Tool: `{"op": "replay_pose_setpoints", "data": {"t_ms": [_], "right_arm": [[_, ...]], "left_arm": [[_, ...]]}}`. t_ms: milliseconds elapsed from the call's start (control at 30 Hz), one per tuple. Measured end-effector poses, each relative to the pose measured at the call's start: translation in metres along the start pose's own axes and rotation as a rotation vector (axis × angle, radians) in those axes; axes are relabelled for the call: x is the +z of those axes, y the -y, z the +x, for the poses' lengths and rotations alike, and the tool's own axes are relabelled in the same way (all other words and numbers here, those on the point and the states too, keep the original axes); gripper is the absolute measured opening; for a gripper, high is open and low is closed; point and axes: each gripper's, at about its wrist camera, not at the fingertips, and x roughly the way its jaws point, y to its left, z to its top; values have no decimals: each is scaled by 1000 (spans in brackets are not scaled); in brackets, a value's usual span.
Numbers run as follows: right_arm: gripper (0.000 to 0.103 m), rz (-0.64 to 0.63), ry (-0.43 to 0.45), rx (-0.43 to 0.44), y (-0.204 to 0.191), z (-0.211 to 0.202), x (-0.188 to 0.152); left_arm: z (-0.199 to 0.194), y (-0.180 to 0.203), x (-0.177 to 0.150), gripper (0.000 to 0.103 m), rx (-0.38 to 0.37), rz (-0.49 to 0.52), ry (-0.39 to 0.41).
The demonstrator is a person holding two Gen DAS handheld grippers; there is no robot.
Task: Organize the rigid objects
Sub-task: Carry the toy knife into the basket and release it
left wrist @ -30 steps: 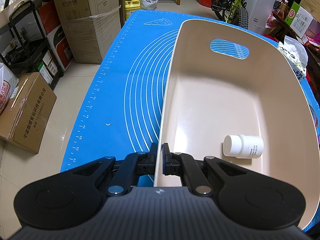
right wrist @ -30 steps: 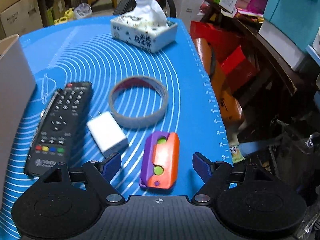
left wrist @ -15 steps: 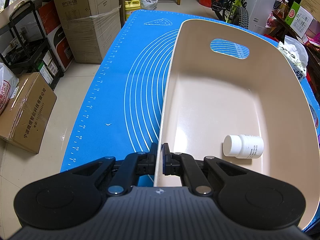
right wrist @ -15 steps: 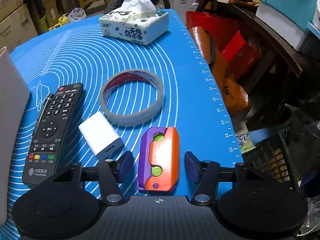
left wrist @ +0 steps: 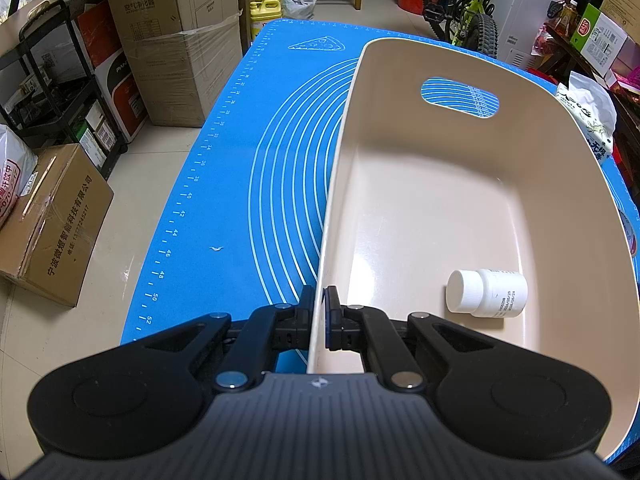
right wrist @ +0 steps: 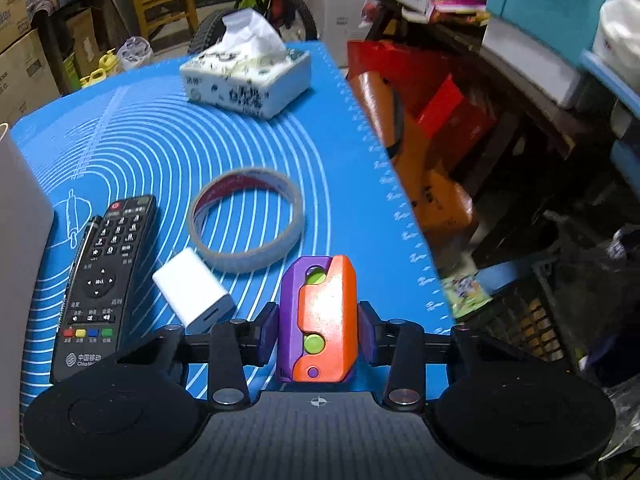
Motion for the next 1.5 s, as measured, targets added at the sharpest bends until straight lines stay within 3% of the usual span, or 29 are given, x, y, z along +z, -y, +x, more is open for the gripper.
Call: {"op": "replay_pose_setpoints", "data": {"t_ms": [367,600,867,1200,1500], "right_arm": [[48,-83,213,39,-26,-69,23],[48,-158,334,181,-80,-115,43],[48,-259,364,338,-159,-132,48],[48,-332,271,408,-225,-112,31],[48,-493,84,409,-280,-80,6]], "left_arm": [[0,-1,-1,6,-5,-3,-3],[1,-1,0,6,-4,-4,-4],[0,-2,0,6,-5,-6,-5],[0,-1,1,6,-3,-3,-5],[0,-1,1,6,-2,-1,-5]]}}
